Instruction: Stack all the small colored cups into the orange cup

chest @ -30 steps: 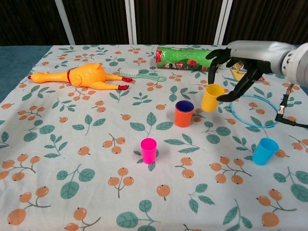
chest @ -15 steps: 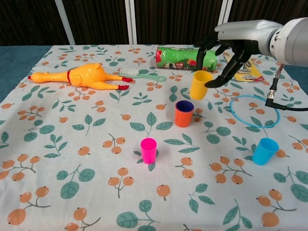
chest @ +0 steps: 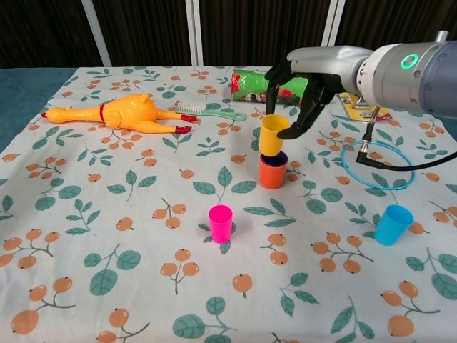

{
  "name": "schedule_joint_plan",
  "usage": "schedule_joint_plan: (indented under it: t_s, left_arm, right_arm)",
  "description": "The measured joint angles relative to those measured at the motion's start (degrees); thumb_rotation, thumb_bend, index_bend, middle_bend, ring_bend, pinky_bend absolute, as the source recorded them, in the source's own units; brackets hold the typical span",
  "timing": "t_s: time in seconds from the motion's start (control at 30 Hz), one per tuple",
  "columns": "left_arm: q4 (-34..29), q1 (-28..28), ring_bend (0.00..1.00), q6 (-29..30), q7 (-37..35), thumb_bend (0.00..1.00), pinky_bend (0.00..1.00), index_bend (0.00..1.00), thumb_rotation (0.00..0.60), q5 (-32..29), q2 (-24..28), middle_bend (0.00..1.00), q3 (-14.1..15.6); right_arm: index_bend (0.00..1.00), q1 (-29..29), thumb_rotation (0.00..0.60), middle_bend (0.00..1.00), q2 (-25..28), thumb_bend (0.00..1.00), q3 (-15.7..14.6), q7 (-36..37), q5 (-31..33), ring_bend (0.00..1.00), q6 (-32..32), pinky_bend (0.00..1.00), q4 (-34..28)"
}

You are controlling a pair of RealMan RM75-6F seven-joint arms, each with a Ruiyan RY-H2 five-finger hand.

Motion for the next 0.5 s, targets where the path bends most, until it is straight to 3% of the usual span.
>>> schedule_joint_plan:
  t_s: [0.03,0.17,0.37,0.5]
  left_arm:
    - [-0.05,0.04,0.0,0.03,-0.11,0.13,0.0,0.13,0.6,-0.01,0.07,0.02,-0.05]
    - [-0.19,0.29,0.0,0.33,-0.28,0.13,0.0,0.13,0.6,-0.06,0.28,0.02,-0.26]
    - [-0.43,0.43,0.0,0.37,-0.19,0.13,0.0,0.13,0.6,0.02,0.39,0.02,-0.35]
    - [-0.43,0.45,0.0,0.25,-0.04,0.13,0.0,0.13,0.6,0.04,0.36,0.02,-0.37]
  right_arm:
    - [0.53,0.18,0.6,0.0,-0.24,0.34,-0.2,-0.31,0.33,0.0,0.23,0.47,0.32]
    - [0.53,0.49,0.6,0.0,-0.79,0.34,-0.65,-0.54,1.21,0.0,0.52,0.12,1.01]
    - [0.53,0.7,0.6,0.0,-1.3,0.34,-1.19,0.32,2.03,0.0,-0.53,0.13,2.32]
    - [0.39,0.62,0.6,0.0,-1.18,0.34,-1.84,0.75,1.81,0.0,-1.18,0.08,2.49]
